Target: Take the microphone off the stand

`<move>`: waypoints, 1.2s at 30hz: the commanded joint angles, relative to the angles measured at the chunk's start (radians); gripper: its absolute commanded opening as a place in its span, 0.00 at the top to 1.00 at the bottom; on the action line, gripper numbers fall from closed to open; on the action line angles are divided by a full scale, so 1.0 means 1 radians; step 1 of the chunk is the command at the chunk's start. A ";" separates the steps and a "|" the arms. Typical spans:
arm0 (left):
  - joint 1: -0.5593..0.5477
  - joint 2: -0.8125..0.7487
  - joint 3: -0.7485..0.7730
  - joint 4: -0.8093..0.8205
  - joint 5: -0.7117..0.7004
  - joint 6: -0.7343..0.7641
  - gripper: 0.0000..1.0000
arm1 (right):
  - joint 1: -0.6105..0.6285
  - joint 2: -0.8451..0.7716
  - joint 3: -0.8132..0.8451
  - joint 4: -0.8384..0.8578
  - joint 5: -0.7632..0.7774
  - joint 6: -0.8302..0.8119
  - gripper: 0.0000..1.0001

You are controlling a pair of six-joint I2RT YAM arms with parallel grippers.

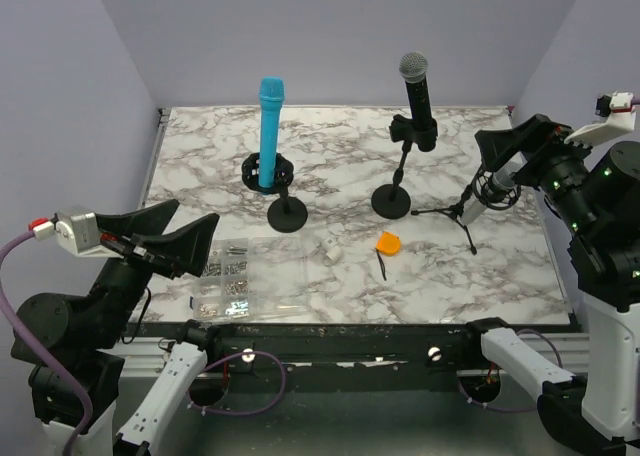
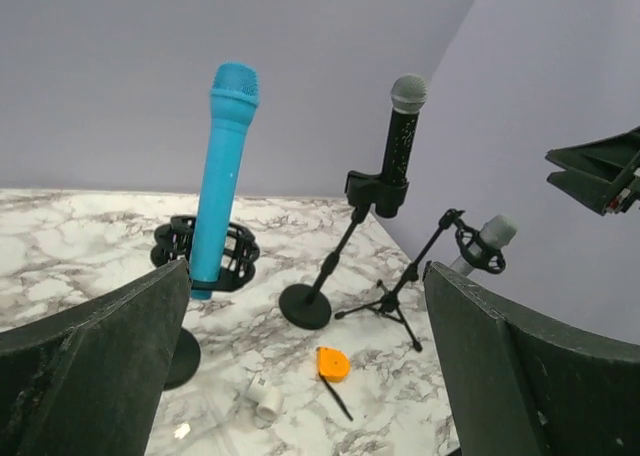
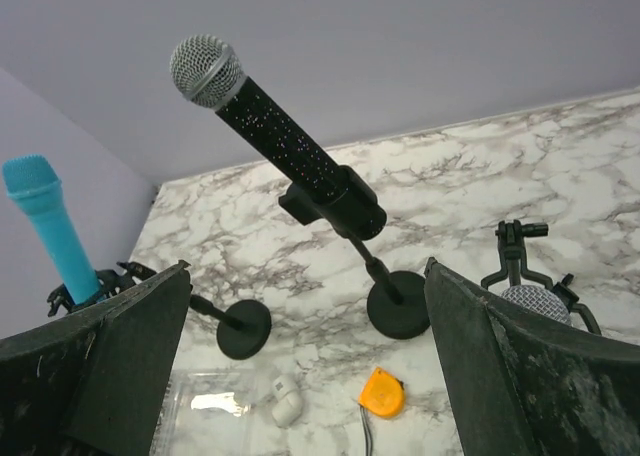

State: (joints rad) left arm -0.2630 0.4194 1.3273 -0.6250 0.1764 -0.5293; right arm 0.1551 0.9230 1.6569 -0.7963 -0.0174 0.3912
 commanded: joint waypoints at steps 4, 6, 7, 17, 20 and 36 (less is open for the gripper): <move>0.005 -0.029 -0.073 -0.031 0.003 0.023 0.01 | -0.005 0.002 -0.056 0.019 -0.110 -0.006 0.00; 0.005 -0.029 -0.088 -0.033 0.006 0.023 0.01 | -0.005 0.013 -0.063 0.036 -0.172 0.001 0.00; 0.005 -0.030 -0.098 -0.032 0.007 0.020 0.01 | -0.005 0.028 -0.063 0.039 -0.214 0.010 0.00; 0.005 -0.039 -0.176 -0.009 0.033 -0.020 0.01 | 0.017 0.119 -0.158 0.259 -0.500 0.207 0.00; 0.005 -0.033 -0.188 -0.002 0.036 -0.026 0.01 | 0.103 0.147 -0.155 0.276 -0.457 0.219 0.00; 0.005 0.078 -0.207 -0.034 0.018 -0.015 0.02 | 0.656 0.393 -0.096 0.123 0.130 0.193 0.00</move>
State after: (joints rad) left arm -0.2630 0.4702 1.1233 -0.6384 0.1940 -0.5648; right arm 0.7662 1.3029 1.5158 -0.6189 -0.0757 0.5865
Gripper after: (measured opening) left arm 0.980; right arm 0.998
